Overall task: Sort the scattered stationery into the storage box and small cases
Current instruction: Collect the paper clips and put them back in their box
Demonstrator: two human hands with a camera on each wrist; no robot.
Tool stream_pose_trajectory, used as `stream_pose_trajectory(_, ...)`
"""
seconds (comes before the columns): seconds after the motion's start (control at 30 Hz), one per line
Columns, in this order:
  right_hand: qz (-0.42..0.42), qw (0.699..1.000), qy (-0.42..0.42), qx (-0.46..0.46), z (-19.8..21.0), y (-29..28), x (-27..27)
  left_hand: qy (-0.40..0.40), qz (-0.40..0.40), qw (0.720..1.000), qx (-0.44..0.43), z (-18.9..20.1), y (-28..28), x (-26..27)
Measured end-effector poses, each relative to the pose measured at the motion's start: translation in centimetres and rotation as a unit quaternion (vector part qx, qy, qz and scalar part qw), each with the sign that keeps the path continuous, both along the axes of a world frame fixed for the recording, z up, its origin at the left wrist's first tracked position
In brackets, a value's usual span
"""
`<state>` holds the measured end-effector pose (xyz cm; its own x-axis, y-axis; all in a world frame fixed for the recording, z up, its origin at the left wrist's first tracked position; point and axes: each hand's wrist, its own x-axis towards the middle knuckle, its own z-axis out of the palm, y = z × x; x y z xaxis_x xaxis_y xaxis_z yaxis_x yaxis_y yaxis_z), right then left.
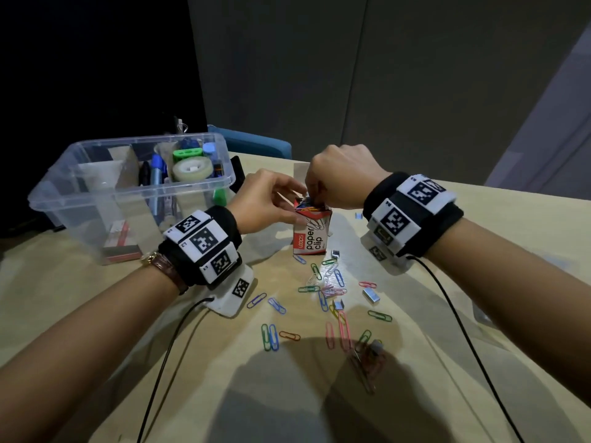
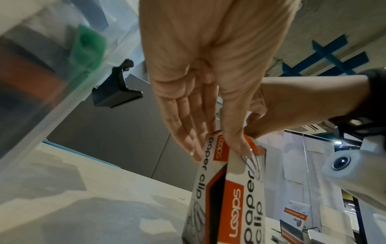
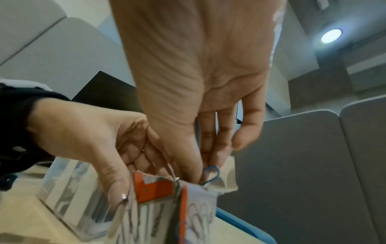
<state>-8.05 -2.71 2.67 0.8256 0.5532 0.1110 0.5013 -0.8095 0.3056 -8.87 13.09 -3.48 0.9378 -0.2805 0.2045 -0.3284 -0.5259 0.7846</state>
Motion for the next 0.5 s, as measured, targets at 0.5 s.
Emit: stream_pose_trajectory(0.5, 0.058, 0.939, 0.197, 0.276, -1.1, -3.0, 1.8, 0.007, 0.007, 1.000, 0.009, 0.4, 0.1, -0.2)
